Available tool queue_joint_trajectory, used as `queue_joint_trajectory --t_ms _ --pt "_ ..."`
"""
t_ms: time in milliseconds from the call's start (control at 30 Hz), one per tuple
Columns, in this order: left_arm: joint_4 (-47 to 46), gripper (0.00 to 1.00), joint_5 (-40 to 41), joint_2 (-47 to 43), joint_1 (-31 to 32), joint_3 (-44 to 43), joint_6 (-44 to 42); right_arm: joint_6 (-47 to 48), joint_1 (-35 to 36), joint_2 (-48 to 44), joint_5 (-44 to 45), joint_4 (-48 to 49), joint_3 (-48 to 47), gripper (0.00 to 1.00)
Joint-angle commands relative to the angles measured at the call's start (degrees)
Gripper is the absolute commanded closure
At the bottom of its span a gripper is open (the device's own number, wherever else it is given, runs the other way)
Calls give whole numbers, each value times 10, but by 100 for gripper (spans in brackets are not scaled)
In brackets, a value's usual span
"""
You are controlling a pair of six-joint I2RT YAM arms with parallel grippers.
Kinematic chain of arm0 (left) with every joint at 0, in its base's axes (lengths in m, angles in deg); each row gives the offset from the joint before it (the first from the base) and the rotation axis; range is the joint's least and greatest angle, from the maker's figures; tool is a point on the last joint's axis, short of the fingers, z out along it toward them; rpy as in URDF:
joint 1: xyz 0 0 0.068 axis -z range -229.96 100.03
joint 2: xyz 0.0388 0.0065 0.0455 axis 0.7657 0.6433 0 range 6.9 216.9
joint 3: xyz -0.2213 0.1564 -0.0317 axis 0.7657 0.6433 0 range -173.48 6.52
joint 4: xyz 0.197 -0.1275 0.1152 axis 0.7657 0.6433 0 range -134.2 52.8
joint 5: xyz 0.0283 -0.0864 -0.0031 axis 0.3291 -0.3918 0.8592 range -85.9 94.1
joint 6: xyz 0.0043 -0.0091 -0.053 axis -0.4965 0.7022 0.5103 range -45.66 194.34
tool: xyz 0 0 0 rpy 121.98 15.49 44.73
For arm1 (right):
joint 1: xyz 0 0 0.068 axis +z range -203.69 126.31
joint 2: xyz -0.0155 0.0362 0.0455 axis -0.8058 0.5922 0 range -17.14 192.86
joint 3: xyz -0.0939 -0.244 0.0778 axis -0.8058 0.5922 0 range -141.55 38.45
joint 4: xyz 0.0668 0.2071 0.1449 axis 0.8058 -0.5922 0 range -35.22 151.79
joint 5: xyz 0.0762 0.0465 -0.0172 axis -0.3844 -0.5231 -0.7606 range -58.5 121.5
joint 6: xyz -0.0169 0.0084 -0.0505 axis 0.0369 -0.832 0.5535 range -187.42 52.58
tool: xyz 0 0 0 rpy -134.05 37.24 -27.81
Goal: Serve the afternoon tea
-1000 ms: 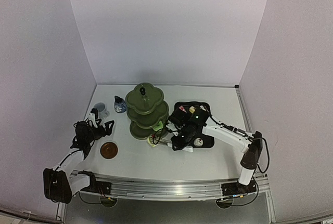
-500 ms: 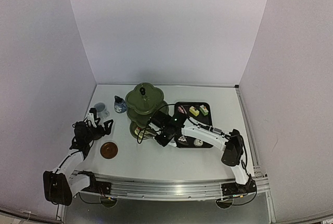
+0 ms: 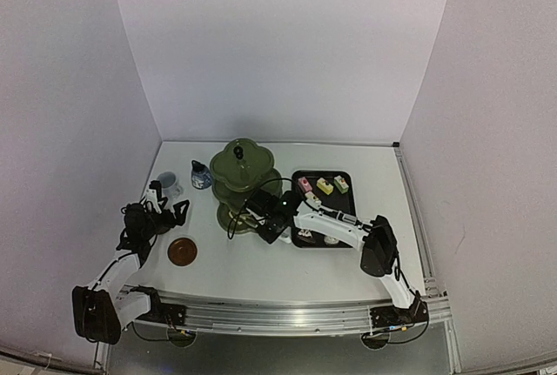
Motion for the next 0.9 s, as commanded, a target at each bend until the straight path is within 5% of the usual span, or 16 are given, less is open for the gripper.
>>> queue_joint_trajectory --t_ms 0,233,867 --pt "-22 0 5 -1 -3 -8 -10 -5 0 4 15 17 -22 89" --pt "-21 0 2 1 -3 -9 -11 -14 0 -3 7 17 -20 66" --pt "-21 0 -3 6 -3 -8 -9 -37 0 -57 25 15 19 62"
